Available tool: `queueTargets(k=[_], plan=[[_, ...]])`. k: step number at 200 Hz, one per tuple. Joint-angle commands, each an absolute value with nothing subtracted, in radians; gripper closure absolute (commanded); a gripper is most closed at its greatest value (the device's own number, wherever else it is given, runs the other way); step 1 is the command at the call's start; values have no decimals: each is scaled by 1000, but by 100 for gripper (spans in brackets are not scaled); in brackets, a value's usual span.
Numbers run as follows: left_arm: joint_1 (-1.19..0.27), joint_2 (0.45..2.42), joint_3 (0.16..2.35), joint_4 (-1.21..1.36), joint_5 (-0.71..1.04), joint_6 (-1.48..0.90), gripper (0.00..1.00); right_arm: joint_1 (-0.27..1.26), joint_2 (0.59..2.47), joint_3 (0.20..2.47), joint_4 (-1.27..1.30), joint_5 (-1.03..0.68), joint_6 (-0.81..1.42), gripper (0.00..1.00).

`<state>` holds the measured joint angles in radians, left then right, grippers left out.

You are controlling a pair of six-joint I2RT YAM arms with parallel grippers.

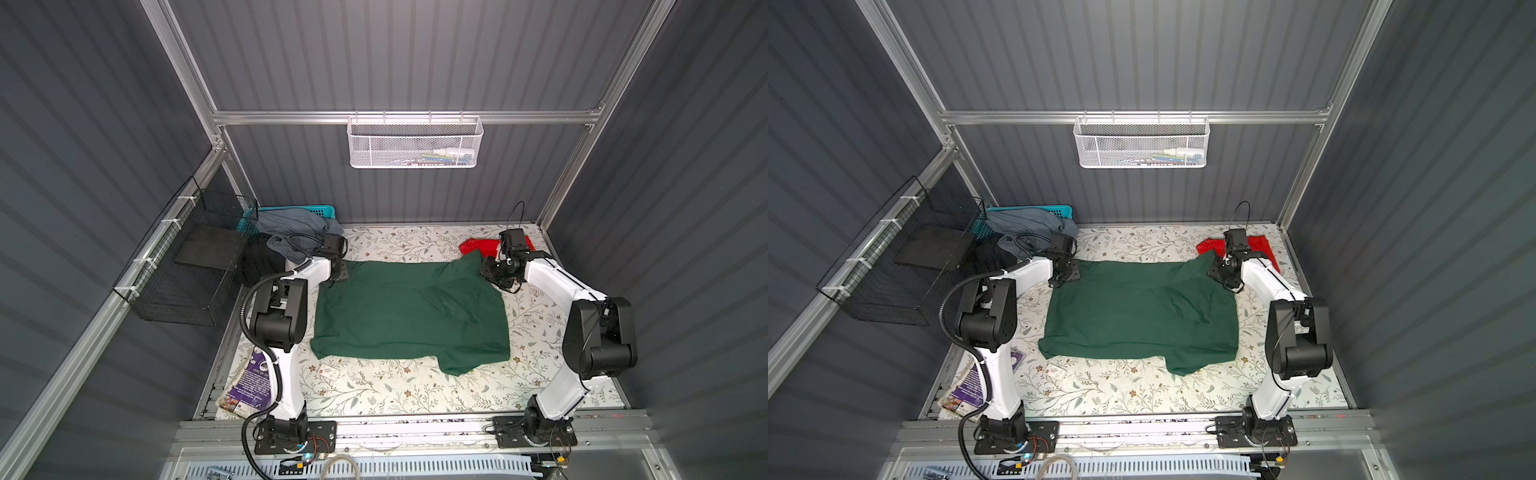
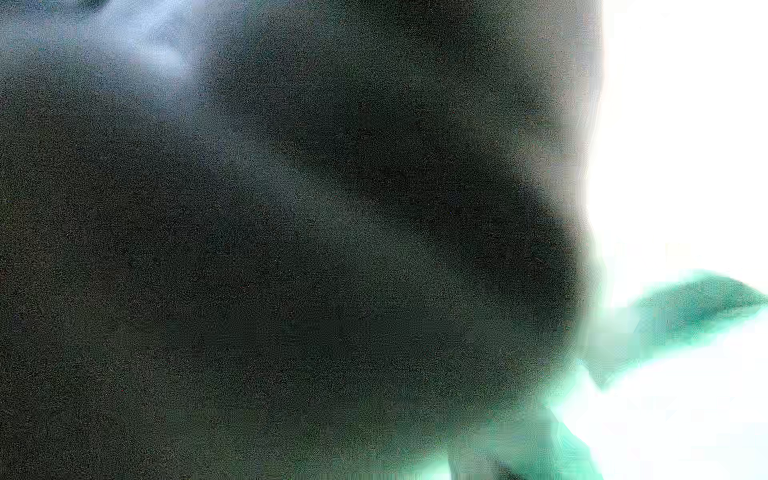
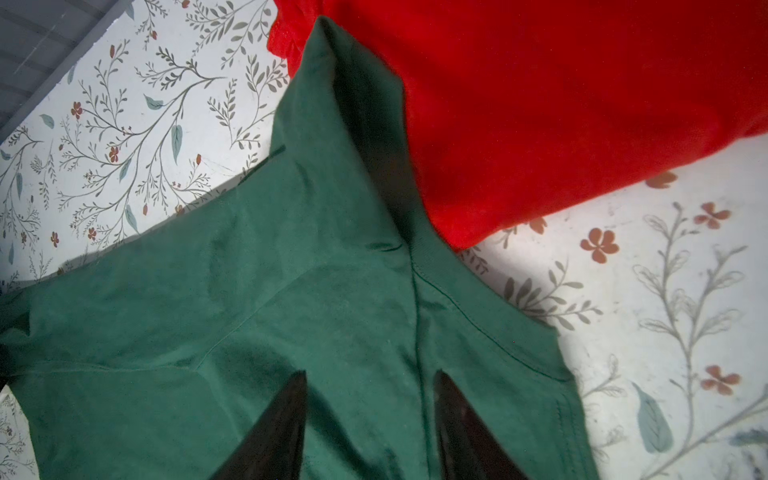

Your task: Fold and stack the t-shirts

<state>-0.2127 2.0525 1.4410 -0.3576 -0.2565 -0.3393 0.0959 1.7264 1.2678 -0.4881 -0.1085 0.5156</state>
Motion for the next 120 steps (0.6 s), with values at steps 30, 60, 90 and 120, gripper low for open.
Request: queueTargets(k=[30, 60, 90, 120], plan=[[-207, 2052, 1474, -318, -297, -325, 53, 89, 1730, 1279, -507, -117, 518, 49], [-207, 2070, 1491, -307, -272, -318, 53, 89, 1733, 1280, -509, -120, 520, 50], [-207, 2069, 1482, -284, -245, -326, 50, 90, 1733, 1280, -509, -116, 520, 49], [-207, 2077, 1479, -264, -209, -329, 45, 89, 1737, 1280, -511, -117, 520, 50]])
